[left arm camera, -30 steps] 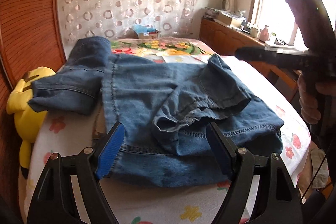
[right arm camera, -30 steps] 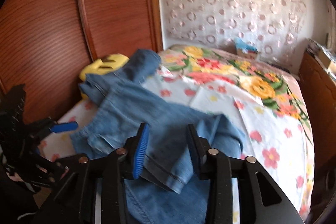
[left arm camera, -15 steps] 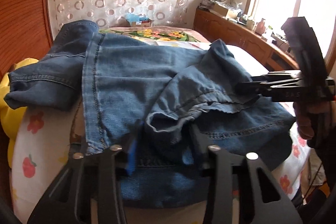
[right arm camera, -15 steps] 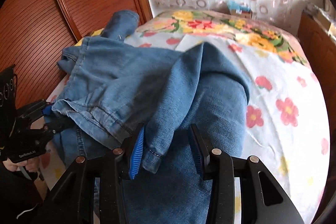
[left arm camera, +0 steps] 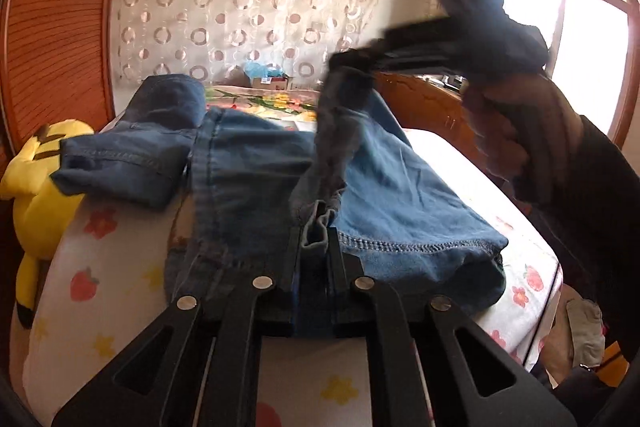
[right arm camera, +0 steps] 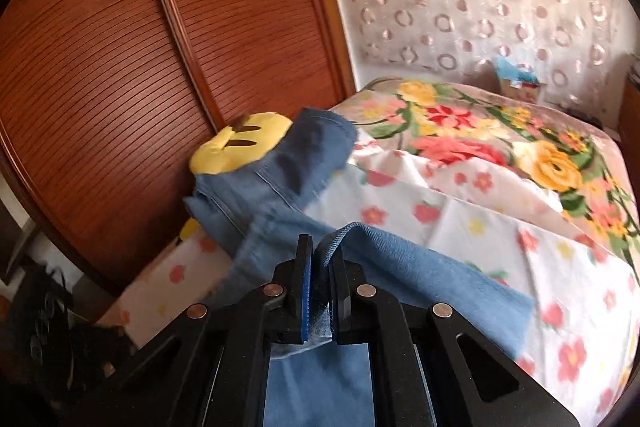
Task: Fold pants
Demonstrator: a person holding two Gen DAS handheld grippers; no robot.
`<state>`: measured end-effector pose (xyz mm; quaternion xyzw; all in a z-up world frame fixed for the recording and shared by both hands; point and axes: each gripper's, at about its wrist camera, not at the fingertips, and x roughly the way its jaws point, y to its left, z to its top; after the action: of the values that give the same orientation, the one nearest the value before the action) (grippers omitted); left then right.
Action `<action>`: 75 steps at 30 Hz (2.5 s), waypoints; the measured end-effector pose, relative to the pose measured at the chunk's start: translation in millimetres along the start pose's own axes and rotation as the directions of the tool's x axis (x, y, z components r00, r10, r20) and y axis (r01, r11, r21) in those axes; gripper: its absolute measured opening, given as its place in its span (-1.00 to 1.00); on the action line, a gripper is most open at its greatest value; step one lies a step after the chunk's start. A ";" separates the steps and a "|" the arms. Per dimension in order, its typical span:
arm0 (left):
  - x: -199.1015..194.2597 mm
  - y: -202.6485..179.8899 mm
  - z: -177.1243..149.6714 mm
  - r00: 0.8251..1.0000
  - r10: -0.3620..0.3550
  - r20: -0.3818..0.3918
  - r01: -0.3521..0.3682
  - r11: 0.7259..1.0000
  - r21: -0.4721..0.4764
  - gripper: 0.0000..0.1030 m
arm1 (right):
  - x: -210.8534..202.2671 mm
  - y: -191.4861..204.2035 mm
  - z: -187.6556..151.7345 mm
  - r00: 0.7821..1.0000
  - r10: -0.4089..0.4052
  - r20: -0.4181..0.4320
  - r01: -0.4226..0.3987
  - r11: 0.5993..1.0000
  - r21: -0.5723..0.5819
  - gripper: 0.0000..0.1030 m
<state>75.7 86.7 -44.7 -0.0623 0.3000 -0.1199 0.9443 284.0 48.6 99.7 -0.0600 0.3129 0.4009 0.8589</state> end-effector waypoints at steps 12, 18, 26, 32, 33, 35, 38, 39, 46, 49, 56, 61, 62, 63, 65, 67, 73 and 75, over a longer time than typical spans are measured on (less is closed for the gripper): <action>7.5 29.2 -24.6 0.997 0.045 -0.055 -0.049 0.997 -0.068 -0.78 | 107.2 -16.5 16.3 0.993 -0.001 -0.116 0.002 1.000 0.007 -0.63; 2.8 26.1 -15.9 0.997 0.063 -0.052 -0.066 0.996 -0.061 -0.58 | 59.1 -19.3 3.6 0.999 -0.007 -0.042 0.006 0.999 -0.034 -0.03; -3.0 15.4 -4.2 0.992 0.127 -0.028 -0.126 0.992 0.007 0.40 | -12.4 -32.3 -54.0 0.994 -0.107 0.024 0.109 0.990 -0.086 -0.02; -2.8 5.2 7.6 0.992 0.124 0.003 -0.124 0.992 0.035 0.54 | -63.5 -46.4 -116.7 0.976 -0.217 0.030 0.218 0.975 -0.051 -0.02; 0.4 2.3 8.5 0.991 0.135 0.001 -0.135 0.990 0.047 0.54 | -71.0 -48.5 -129.6 0.971 -0.239 0.025 0.240 0.970 -0.041 -0.02; 7.3 -0.9 8.1 0.991 0.135 -0.013 -0.134 0.989 0.054 0.54 | -87.9 -48.0 -155.1 0.966 -0.259 0.017 0.260 0.965 -0.028 -0.02; 16.3 -3.2 4.7 0.990 0.134 -0.034 -0.132 0.990 0.056 0.54 | -105.9 -50.1 -189.5 0.963 -0.271 0.002 0.271 0.963 0.010 -0.03; 18.4 -3.8 3.9 0.990 0.136 -0.039 -0.134 0.989 0.057 0.54 | -112.7 -51.2 -201.3 0.960 -0.279 -0.001 0.279 0.960 0.030 -0.02; 39.8 -0.3 -6.2 0.979 0.180 -0.100 -0.173 0.982 0.069 0.54 | -163.4 -45.3 -247.5 0.961 -0.277 -0.004 0.276 0.956 0.098 -0.09; 45.9 13.5 -12.6 0.967 0.223 -0.124 -0.219 0.975 0.043 0.54 | -170.5 -39.5 -260.8 0.960 -0.280 -0.010 0.280 0.954 0.104 -0.10; 47.8 30.2 -22.2 0.964 0.220 -0.146 -0.221 0.975 0.011 0.54 | -168.6 -35.2 -271.8 0.959 -0.275 -0.069 0.281 0.954 0.103 -0.09; 48.6 33.3 -22.5 0.966 0.216 -0.144 -0.217 0.976 0.012 0.54 | -177.1 -35.2 -256.3 0.959 -0.278 -0.060 0.283 0.954 0.102 -0.09; 48.5 32.5 -22.7 0.966 0.215 -0.143 -0.215 0.976 0.014 0.54 | -179.2 -33.6 -253.2 0.958 -0.283 -0.050 0.287 0.953 0.102 -0.09; 48.3 32.8 -23.2 0.966 0.214 -0.142 -0.214 0.977 0.017 0.55 | -183.8 -34.2 -250.8 0.957 -0.288 -0.037 0.290 0.952 0.101 -0.09; 48.6 35.3 -23.3 0.966 0.214 -0.142 -0.214 0.977 0.014 0.55 | -193.0 -35.2 -248.9 0.958 -0.288 -0.013 0.288 0.952 0.103 -0.09; 47.0 36.7 -23.7 0.967 0.209 -0.143 -0.211 0.978 0.005 0.55 | -200.7 -37.4 -245.3 0.955 -0.295 0.014 0.292 0.951 0.105 -0.09; 35.5 28.2 -19.4 0.968 0.220 -0.120 -0.220 0.975 0.008 0.55 | -192.6 -43.4 -231.2 0.945 -0.323 0.047 0.316 0.941 0.122 -0.09; 29.0 22.6 -15.8 0.972 0.213 -0.101 -0.213 0.977 0.015 0.55 | -183.4 -45.3 -227.2 0.941 -0.334 0.045 0.328 0.938 0.114 -0.09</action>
<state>93.8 100.1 -77.9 -0.0216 0.3527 -0.0215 0.9352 117.1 -181.7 19.4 -0.0537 0.2914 0.2354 0.9257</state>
